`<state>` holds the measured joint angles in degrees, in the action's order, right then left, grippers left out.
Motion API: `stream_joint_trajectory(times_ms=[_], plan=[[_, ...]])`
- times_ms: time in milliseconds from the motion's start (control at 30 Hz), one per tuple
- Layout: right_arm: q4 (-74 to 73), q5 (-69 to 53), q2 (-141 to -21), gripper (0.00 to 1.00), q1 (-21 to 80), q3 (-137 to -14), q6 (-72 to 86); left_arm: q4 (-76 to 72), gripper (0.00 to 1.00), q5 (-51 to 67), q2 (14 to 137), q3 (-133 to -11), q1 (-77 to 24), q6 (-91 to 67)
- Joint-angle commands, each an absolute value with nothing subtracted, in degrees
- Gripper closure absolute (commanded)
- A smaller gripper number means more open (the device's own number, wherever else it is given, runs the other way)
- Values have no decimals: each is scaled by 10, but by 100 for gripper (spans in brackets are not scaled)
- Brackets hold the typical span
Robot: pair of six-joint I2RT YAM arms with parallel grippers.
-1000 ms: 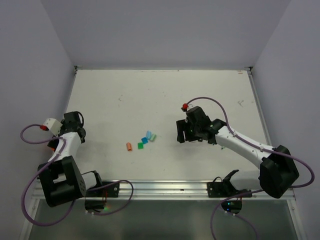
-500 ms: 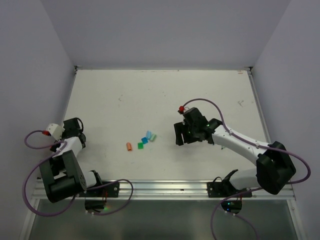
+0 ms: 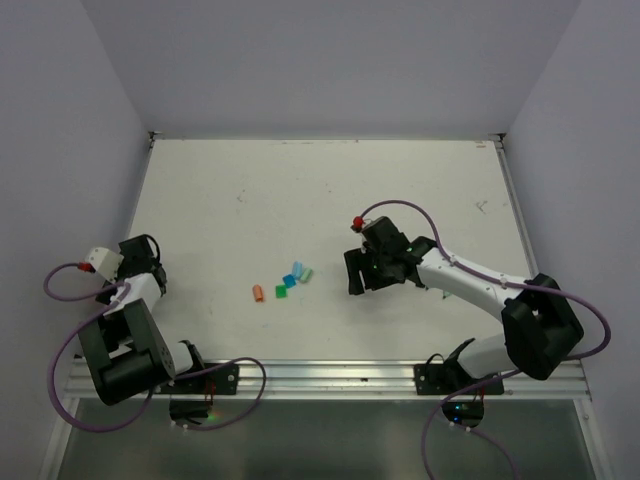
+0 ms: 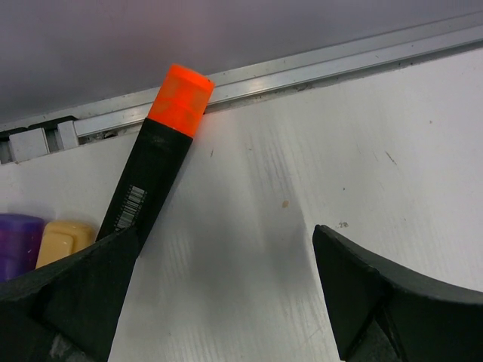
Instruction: Open the pen caps
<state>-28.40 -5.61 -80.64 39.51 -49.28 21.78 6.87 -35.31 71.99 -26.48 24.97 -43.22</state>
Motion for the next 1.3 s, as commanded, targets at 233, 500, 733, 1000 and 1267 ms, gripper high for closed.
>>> stream_joint_trajectory(times_ms=[233,500,733,1000,1267], plan=[[-269,-84,-830,34,406,-510,214,55,0,-368,698,-302,281,-419],[-275,-92,-844,34,407,-517,214,47,0,-385,707,-287,305,-430],[-284,-90,-858,34,410,-527,214,25,0,-359,751,-287,322,-432],[-280,-87,-865,34,412,-525,218,75,0,-374,815,-324,326,-468],[-294,-78,-849,34,413,-536,215,100,0,-338,863,-351,333,-469]])
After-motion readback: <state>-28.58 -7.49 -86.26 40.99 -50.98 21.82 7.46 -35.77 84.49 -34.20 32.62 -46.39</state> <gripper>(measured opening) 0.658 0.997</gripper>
